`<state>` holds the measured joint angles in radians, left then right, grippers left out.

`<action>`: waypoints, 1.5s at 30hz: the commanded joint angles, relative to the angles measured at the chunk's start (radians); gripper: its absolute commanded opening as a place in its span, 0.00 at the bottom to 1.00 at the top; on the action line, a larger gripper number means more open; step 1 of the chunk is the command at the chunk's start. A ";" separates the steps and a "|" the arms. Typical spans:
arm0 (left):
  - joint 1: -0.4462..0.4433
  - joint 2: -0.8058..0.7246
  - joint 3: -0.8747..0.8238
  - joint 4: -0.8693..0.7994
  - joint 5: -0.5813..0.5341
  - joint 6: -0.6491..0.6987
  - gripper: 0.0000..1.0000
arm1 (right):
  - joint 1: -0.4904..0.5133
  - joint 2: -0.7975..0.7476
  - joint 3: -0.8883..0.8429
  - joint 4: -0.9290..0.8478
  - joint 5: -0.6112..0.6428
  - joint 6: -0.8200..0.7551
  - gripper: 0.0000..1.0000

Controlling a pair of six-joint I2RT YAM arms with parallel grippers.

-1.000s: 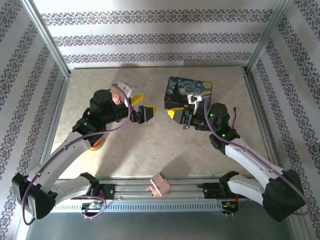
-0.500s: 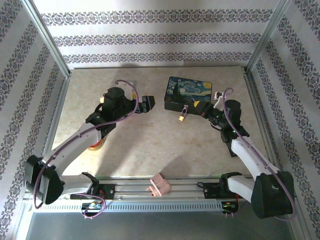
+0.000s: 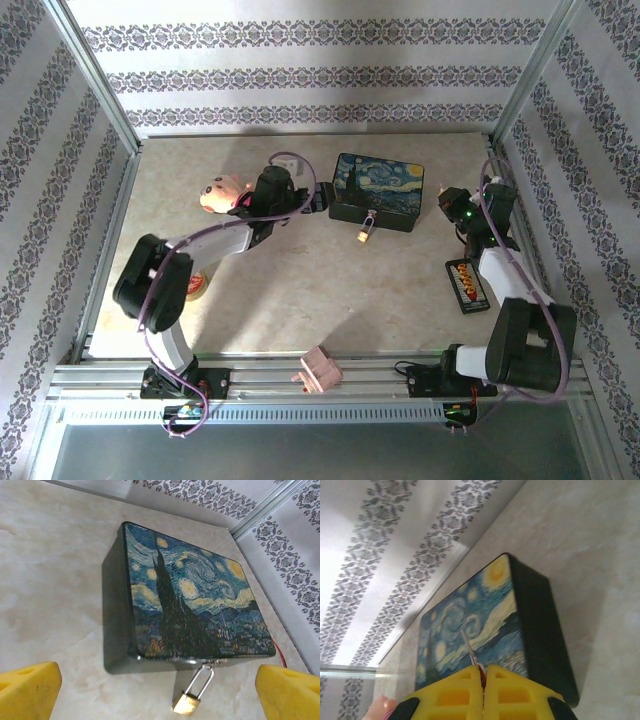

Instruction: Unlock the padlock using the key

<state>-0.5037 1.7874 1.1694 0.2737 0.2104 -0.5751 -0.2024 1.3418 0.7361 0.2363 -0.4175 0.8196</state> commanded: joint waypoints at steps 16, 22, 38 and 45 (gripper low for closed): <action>0.016 0.317 0.251 0.038 0.135 -0.048 0.99 | 0.026 0.433 0.193 0.116 0.003 -0.018 0.00; 0.015 0.331 0.239 0.052 0.175 -0.061 0.86 | 0.078 0.495 0.233 0.130 -0.006 -0.008 0.00; 0.016 0.155 -0.017 0.174 0.106 -0.067 0.67 | 0.245 0.513 0.255 0.165 -0.051 0.018 0.00; 0.016 0.007 -0.198 0.227 0.058 -0.095 0.67 | 0.346 0.481 0.234 0.189 -0.046 0.047 0.00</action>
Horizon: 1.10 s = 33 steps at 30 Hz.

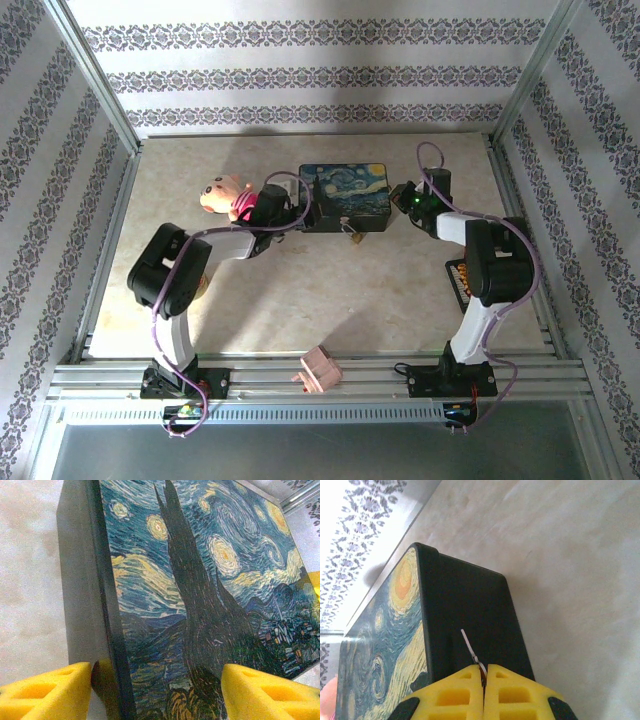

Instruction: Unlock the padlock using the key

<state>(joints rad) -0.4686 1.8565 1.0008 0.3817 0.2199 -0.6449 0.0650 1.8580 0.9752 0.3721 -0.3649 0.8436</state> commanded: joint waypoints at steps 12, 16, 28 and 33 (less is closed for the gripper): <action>-0.019 -0.258 -0.292 0.171 -0.025 -0.118 0.70 | 0.211 -0.082 -0.082 0.122 -0.059 0.092 0.00; -0.019 -0.328 -0.337 0.133 -0.094 -0.121 0.74 | 0.210 -0.114 -0.096 0.082 -0.004 0.075 0.00; -0.020 -0.560 -0.327 -0.259 -0.289 -0.051 0.99 | 0.150 -0.272 -0.189 -0.049 0.164 0.031 0.00; -0.038 -0.698 -0.363 -0.283 -0.294 -0.068 0.99 | 0.124 -0.361 -0.245 -0.088 0.176 0.003 0.00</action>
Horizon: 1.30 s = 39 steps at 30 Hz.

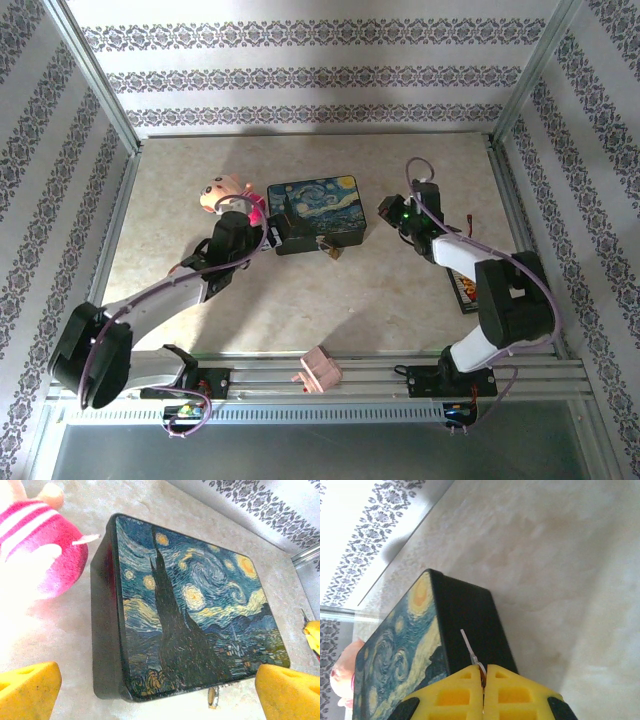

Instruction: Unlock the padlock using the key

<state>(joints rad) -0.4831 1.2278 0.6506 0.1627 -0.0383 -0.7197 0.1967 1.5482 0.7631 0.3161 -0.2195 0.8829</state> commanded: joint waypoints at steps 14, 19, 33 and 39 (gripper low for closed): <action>-0.353 -0.112 -0.081 0.067 -0.291 0.070 0.99 | -0.022 -0.382 -0.253 -0.119 0.083 -0.037 0.00; -0.430 0.053 -0.026 0.071 -0.301 0.045 0.99 | -0.028 -0.528 -0.310 -0.200 0.097 -0.061 0.00; -0.436 0.452 0.194 0.020 -0.367 -0.091 0.83 | -0.028 -0.726 -0.413 -0.332 0.045 -0.105 0.00; -0.436 0.573 0.268 0.044 -0.351 -0.142 0.66 | -0.028 -0.733 -0.452 -0.327 0.043 -0.104 0.00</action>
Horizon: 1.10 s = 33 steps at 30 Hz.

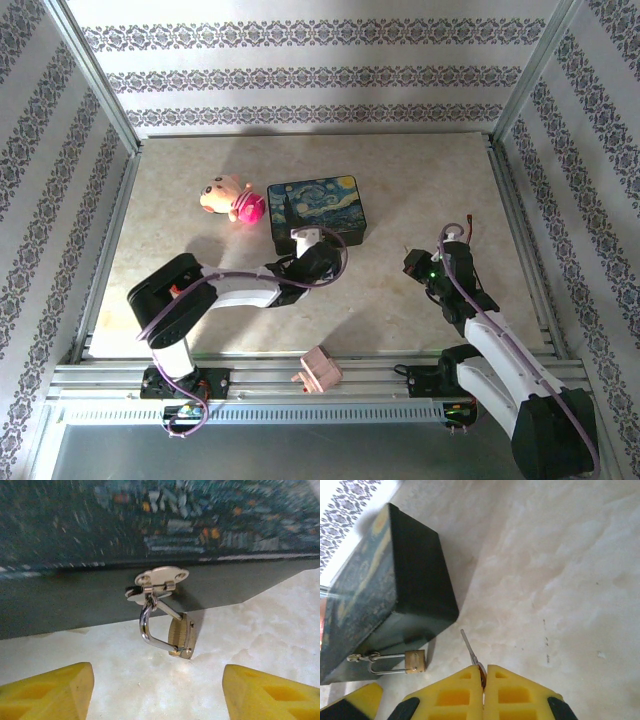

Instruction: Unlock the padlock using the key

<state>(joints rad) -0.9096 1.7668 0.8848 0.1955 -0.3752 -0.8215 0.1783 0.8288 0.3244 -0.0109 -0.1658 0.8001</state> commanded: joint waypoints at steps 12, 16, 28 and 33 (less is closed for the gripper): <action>0.032 0.101 0.084 -0.107 -0.068 -0.080 0.64 | -0.010 -0.045 -0.016 -0.001 -0.012 -0.009 0.00; 0.035 0.048 0.042 -0.158 -0.067 -0.090 0.58 | -0.010 -0.045 -0.008 -0.002 -0.012 -0.002 0.00; 0.035 -0.148 -0.039 -0.308 -0.085 -0.086 0.57 | -0.009 -0.042 0.006 -0.005 -0.009 0.000 0.00; 0.034 -0.106 0.009 -0.257 -0.036 -0.054 0.82 | -0.010 -0.023 0.013 0.000 -0.008 -0.002 0.00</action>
<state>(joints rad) -0.8822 1.6344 0.8600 -0.0563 -0.4232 -0.8948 0.1783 0.7975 0.3202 -0.0154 -0.1699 0.8017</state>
